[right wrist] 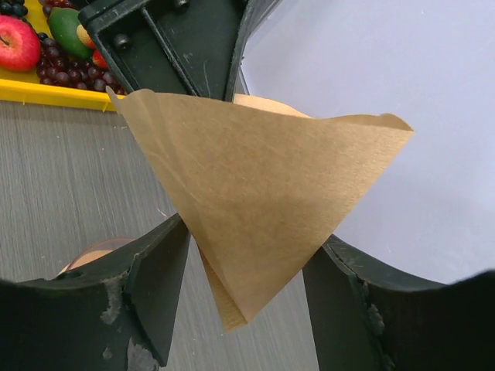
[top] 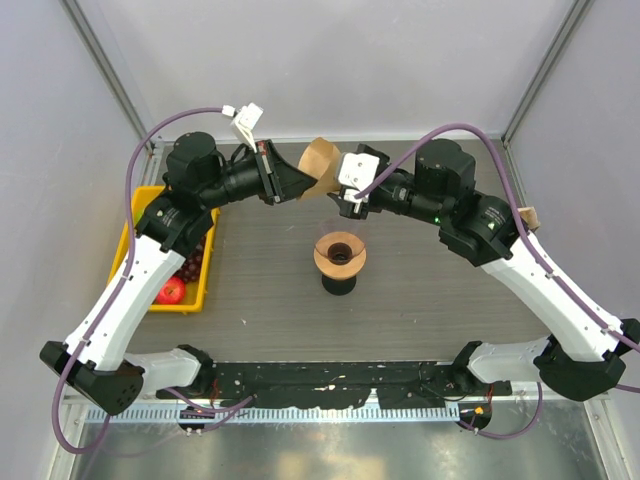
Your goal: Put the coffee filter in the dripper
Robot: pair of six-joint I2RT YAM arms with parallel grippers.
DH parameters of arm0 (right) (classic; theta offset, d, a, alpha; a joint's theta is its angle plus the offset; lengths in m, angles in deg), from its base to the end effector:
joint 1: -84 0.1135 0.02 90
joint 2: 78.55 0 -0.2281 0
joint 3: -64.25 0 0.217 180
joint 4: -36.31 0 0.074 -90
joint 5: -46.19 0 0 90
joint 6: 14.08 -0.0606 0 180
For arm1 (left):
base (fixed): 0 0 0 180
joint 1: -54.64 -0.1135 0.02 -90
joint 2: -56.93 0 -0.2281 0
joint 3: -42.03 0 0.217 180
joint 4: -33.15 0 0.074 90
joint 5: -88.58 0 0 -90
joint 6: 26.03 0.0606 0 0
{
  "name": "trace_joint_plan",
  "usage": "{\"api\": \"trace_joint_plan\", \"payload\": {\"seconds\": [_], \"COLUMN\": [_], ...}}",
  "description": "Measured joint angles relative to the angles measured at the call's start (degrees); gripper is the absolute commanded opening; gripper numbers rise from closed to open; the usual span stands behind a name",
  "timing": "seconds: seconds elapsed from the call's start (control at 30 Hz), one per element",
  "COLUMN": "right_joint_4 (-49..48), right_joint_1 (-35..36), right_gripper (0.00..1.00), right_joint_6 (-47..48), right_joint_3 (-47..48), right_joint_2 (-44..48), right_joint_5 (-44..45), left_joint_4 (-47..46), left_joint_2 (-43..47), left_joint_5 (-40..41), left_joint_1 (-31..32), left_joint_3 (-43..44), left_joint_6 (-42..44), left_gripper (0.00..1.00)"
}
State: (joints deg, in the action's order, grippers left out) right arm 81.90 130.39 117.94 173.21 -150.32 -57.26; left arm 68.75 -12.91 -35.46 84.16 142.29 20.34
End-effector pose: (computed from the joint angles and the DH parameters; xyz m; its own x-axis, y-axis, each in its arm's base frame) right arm 0.1643 0.1929 0.4419 0.5028 -0.4161 -0.7577 -0.7085 0.3038 -0.6370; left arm 0.2028 -0.1538 0.4263 -0.6733 -0.2758 -0.6860 0.5925 0.3538 -0.7238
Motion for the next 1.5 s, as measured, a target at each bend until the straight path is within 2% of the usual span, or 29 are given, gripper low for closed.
{"api": "trace_joint_plan", "payload": {"seconds": [0.17, 0.27, 0.37, 0.4, 0.47, 0.6, 0.67, 0.77, 0.8, 0.97, 1.13, 1.3, 1.5], "right_joint_4": [0.1, 0.3, 0.9, 1.0, 1.0, 1.6, 2.2, 3.9, 4.8, 7.7, 6.5, 2.4, -0.9], "right_joint_1": [0.0, 0.1, 0.3, 0.3, 0.3, 0.3, 0.2, -0.5, -0.9, -5.5, -9.5, -9.5, -9.2], "right_gripper": [0.52, 0.36, 0.35, 0.34, 0.32, 0.21, 0.17, 0.12, 0.12, 0.12, 0.07, 0.05, 0.05], "right_joint_6": [0.5, 1.0, 1.2, 1.2, 1.4, 1.7, 1.8, 1.5, 1.0, -4.2, -12.8, -20.0, -25.2], "right_joint_3": [0.0, 0.0, 0.0, 0.0, 0.0, 0.0, 0.0, 0.2, 0.5, 2.5, 2.6, 1.8, 1.5], "right_joint_2": [0.0, 0.0, 0.0, 0.0, 0.0, 0.0, 0.0, 0.0, 0.0, -0.6, -0.6, -0.3, 0.0], "right_joint_5": [-0.1, -0.3, -0.8, -0.8, -0.8, -0.8, -1.0, -2.4, -3.5, -12.7, -25.6, -34.9, -40.4], "left_joint_4": [0.0, 0.0, -0.2, -0.3, -0.5, -0.7, -1.8, -6.8, -8.6, -9.9, -8.1, -5.0, -1.2], "left_joint_2": [0.0, 0.0, 0.0, 0.0, 0.0, 0.0, 0.1, 0.3, 0.5, 3.4, 10.7, 13.1, 10.8], "left_joint_5": [0.4, 0.6, 0.7, 0.7, 0.7, -0.4, -2.6, -9.6, -11.7, -24.2, -33.3, -33.7, -28.0], "left_joint_1": [0.0, 0.0, 0.0, 0.0, 0.0, -0.5, -1.6, -6.1, -7.7, -16.5, -20.8, -16.4, -7.9], "left_joint_3": [-0.1, -0.3, -0.5, -0.6, -0.9, -1.1, -1.1, -1.0, -0.9, 3.1, -0.9, -4.2, -4.2], "left_joint_6": [-0.9, -1.0, -1.0, -1.0, -1.0, 0.0, 1.1, 1.9, 2.4, 13.2, 26.6, 37.0, 45.2], "left_gripper": [0.00, 0.00, 0.00, 0.04, 0.20, 0.65, 0.82, 0.97, 0.99, 0.99, 0.99, 0.99, 0.99]}}
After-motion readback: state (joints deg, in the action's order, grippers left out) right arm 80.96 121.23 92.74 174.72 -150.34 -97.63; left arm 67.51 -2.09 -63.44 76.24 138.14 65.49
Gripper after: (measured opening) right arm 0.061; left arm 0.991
